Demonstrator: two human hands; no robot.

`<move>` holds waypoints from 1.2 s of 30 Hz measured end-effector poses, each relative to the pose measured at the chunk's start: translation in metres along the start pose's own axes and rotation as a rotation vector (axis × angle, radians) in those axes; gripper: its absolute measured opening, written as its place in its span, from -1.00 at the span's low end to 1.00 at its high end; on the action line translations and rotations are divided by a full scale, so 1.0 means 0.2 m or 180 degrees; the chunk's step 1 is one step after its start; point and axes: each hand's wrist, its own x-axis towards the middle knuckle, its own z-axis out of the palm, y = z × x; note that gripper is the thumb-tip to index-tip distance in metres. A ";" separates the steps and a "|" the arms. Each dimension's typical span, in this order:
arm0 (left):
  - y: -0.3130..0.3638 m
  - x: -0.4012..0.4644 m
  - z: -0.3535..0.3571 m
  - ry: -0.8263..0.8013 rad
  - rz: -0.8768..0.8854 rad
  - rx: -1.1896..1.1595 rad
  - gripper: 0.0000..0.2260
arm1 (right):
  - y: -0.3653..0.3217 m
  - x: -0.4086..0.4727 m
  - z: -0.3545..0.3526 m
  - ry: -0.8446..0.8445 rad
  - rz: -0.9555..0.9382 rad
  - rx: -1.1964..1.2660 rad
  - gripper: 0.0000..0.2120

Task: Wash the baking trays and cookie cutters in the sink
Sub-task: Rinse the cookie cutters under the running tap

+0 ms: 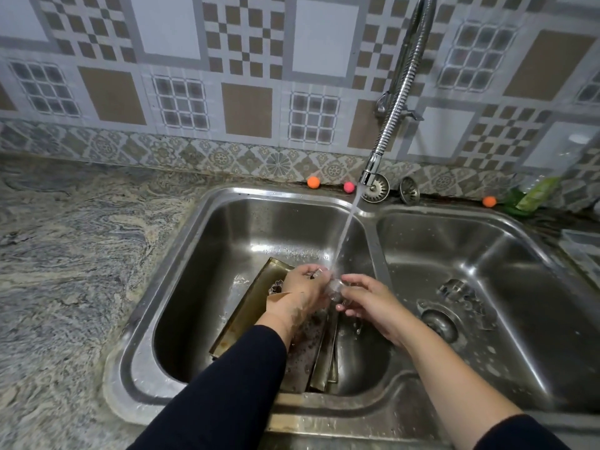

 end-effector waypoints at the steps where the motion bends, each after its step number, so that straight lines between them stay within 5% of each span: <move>1: -0.01 0.00 0.00 -0.0051 0.0079 -0.0002 -0.96 | 0.00 0.01 0.00 -0.0059 0.0053 -0.0064 -0.65; 5: -0.02 -0.03 0.00 -0.0270 0.0345 0.0284 -0.78 | -0.01 0.05 0.02 0.0195 -0.0249 -0.1160 -0.54; 9: -0.03 -0.01 -0.05 -0.0101 0.0337 0.0644 -0.85 | -0.04 0.05 0.03 0.0538 -0.1095 -0.2924 -0.54; 18: 0.06 -0.09 0.00 -0.0097 0.1234 0.1675 -0.82 | -0.08 -0.05 -0.10 0.0681 -0.1752 -0.3809 -0.55; 23: 0.07 -0.12 0.30 -0.0294 0.1648 0.1999 -0.68 | -0.06 -0.07 -0.44 0.0940 -0.1274 -0.3453 -0.58; 30: -0.05 -0.06 0.57 -0.0757 0.1513 0.5026 -0.37 | 0.24 0.03 -1.09 0.1230 0.0275 -0.2937 -0.57; 36: -0.03 -0.06 0.61 -0.0706 0.1358 0.5479 -0.37 | 0.46 0.28 -1.46 0.1892 0.0791 -0.2601 -0.72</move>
